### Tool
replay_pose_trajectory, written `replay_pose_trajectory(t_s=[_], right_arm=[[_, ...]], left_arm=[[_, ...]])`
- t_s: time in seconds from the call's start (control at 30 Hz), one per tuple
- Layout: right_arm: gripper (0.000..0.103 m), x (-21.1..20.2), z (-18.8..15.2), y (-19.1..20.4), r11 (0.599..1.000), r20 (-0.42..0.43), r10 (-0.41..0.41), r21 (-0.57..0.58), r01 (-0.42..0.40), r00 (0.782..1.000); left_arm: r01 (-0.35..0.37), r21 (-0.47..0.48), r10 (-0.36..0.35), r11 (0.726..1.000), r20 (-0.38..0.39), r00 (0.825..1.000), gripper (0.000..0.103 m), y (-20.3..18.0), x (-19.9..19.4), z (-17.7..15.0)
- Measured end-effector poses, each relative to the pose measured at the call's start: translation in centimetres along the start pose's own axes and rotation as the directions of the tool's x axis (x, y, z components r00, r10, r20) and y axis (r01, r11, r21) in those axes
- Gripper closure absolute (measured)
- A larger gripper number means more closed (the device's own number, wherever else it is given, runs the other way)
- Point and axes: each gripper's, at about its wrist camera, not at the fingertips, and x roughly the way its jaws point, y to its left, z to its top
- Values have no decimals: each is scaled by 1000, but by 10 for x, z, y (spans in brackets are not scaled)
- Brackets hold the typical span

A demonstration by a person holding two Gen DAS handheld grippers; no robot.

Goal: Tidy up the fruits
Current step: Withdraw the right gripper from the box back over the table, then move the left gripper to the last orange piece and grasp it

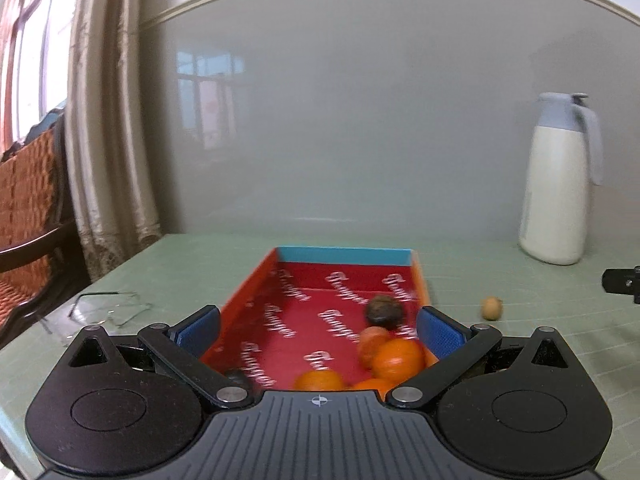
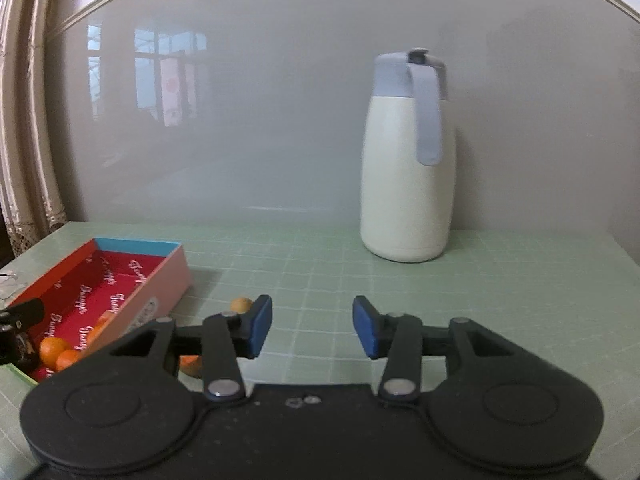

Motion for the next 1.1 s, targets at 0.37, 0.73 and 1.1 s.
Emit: replay_pose_trajectory(t_s=[0.37, 0.73, 1.1], right_arm=[[57, -11, -8, -45, 997, -7, -72, 32, 72, 997], [55, -26, -11, -90, 986, 9, -149, 82, 147, 989], [51, -36, -21, -132, 969, -7, -223, 112, 222, 975]], left_arm=[[118, -16, -118, 993, 22, 993, 0, -47, -3, 0], [181, 19, -181, 983, -3, 983, 0, -96, -1, -3], [187, 55, -178, 981, -137, 974, 24, -137, 32, -14]])
